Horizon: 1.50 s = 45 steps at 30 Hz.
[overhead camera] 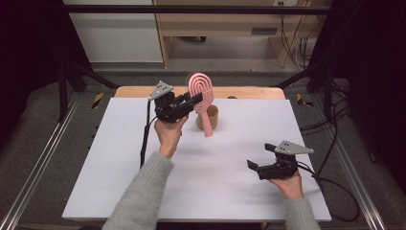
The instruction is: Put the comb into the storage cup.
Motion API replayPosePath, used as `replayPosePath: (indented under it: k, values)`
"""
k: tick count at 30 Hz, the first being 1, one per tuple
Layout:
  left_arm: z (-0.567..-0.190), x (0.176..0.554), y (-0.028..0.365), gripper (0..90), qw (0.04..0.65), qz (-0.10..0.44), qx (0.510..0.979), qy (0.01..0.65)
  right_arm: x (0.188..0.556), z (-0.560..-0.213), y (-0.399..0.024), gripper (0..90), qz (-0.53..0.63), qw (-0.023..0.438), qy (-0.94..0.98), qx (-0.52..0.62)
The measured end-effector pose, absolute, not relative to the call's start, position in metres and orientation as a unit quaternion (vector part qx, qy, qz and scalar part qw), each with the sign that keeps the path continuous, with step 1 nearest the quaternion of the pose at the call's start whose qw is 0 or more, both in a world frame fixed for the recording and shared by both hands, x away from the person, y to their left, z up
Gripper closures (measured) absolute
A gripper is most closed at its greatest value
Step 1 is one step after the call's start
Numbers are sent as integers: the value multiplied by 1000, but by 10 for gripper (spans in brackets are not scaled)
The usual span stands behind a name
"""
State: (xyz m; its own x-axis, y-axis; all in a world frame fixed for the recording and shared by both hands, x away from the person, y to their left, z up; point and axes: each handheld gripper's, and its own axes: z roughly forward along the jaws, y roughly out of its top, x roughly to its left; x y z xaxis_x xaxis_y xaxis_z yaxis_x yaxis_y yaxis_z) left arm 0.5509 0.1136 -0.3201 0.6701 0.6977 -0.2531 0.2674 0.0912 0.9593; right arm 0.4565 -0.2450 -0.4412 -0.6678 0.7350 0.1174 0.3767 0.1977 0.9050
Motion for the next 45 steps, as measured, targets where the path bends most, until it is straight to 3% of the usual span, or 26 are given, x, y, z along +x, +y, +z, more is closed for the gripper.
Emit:
replayPosePath:
  k: [45]
  values:
    - [-303,592,100,638,639,192,634,391,457,-442,-244,4,514,174,756,366]
